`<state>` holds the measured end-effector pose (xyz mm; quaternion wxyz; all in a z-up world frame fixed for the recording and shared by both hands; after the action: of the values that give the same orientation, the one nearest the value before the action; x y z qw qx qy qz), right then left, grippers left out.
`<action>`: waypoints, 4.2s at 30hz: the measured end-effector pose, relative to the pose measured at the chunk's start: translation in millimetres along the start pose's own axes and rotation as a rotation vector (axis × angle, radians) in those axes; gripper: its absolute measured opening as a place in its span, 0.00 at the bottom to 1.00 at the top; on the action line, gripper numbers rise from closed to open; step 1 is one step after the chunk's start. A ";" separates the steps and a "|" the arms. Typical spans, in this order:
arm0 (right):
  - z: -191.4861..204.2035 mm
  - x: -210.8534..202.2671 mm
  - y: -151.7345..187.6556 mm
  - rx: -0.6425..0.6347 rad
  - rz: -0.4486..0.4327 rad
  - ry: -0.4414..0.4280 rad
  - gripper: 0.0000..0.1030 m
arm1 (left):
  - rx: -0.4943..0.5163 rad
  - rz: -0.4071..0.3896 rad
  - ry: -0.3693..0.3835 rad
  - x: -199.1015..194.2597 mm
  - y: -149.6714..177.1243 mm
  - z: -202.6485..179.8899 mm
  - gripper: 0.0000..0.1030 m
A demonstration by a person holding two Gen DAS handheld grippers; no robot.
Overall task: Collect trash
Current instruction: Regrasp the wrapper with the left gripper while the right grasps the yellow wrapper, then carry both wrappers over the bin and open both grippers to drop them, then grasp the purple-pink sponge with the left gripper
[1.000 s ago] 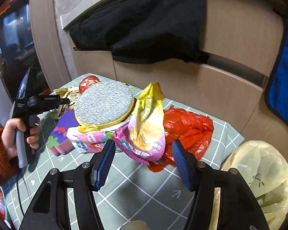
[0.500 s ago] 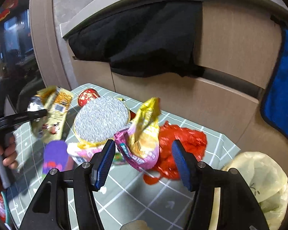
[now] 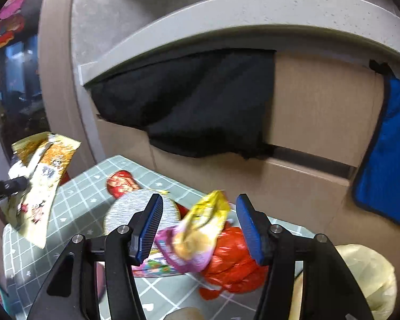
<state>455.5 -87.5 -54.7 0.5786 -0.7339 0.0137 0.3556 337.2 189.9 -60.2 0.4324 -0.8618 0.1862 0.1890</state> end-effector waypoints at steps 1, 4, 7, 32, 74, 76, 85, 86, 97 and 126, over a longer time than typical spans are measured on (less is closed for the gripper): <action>-2.4 5.7 1.8 0.011 0.020 -0.013 0.53 | 0.002 0.009 0.008 1.1 3.9 -3.5 0.06; -5.6 35.8 13.8 0.042 0.097 -0.063 0.53 | 0.012 0.027 0.022 5.1 10.0 -9.6 0.06; -0.4 71.3 28.2 0.036 0.174 -0.108 0.53 | 0.011 0.041 0.012 9.1 12.2 -8.4 0.06; -25.8 -101.6 -7.8 0.004 -0.078 -0.074 0.27 | 0.199 -0.073 0.126 -27.0 15.0 -157.8 0.06; -206.8 -144.6 120.2 0.260 0.003 0.168 0.28 | 0.299 0.478 0.258 188.6 209.7 -303.3 0.06; -211.5 -141.2 122.7 0.273 0.006 0.172 0.28 | 0.275 0.528 0.247 203.2 221.7 -301.1 0.06; -221.1 -123.8 128.7 0.296 0.035 0.180 0.28 | 0.386 0.688 0.176 239.7 273.8 -303.5 0.06; -221.7 -121.3 129.7 0.299 0.041 0.179 0.28 | 0.382 0.710 0.171 240.9 276.6 -301.0 0.06; -212.5 -81.3 148.6 0.371 0.114 0.077 0.49 | 0.244 0.619 0.251 196.0 221.1 -282.5 0.42; -44.4 -125.3 44.7 0.119 -0.025 -0.053 0.52 | -0.075 0.028 -0.088 -6.1 48.8 -27.7 0.43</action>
<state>365.1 -189.4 -21.4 0.6256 -0.6888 0.0104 0.3662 312.8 141.1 -74.8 0.4050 -0.8655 0.1717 0.2397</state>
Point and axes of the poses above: each gripper's, at about its wrist camera, not at the fingertips, and x roughly the way its jaws point, z to its left, y to its underside, the point moved 5 cm from there along x, roughly the way its jaws point, and after that the axes turned 11 degrees about -x, right-handed, at the moved point
